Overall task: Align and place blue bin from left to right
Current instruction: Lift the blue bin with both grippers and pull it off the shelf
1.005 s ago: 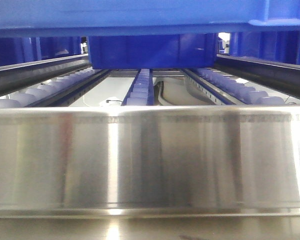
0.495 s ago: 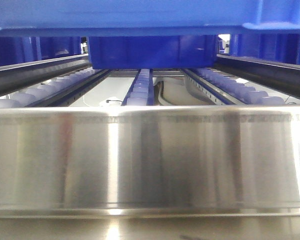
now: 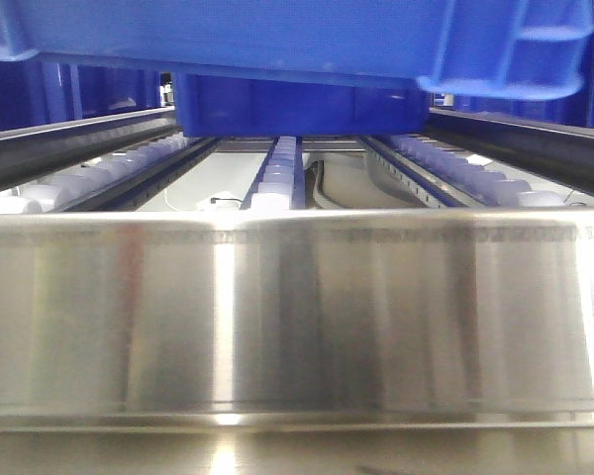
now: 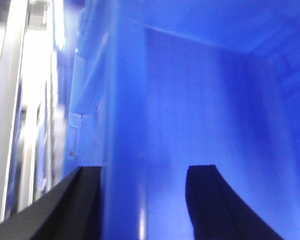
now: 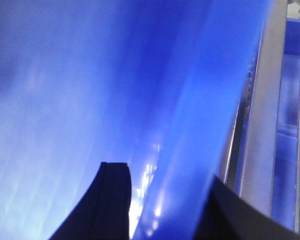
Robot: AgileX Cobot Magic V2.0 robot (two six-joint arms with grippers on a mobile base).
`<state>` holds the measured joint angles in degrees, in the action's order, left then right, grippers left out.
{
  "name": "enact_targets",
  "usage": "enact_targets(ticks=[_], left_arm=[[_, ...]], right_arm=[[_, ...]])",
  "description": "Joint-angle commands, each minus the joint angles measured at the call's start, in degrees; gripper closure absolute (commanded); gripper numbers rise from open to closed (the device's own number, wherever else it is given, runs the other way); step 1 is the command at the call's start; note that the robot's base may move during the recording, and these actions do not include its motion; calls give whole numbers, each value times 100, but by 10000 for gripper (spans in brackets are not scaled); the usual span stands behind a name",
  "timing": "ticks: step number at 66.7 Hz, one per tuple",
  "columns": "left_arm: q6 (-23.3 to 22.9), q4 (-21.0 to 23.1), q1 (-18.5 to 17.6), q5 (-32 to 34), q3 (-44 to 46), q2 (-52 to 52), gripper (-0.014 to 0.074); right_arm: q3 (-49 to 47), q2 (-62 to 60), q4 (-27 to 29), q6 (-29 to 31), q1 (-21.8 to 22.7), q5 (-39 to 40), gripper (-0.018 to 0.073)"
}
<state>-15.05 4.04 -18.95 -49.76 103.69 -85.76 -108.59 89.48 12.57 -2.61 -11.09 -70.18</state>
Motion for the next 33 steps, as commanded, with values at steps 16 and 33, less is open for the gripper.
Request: enact_targets(ticks=[16, 33], left_arm=[[113, 693, -125, 1314, 114, 177, 708], [113, 693, -125, 1353, 114, 177, 708]], right_arm=[[-101, -52, 407, -57, -58, 474, 629], [-101, -52, 407, -57, -58, 474, 629]])
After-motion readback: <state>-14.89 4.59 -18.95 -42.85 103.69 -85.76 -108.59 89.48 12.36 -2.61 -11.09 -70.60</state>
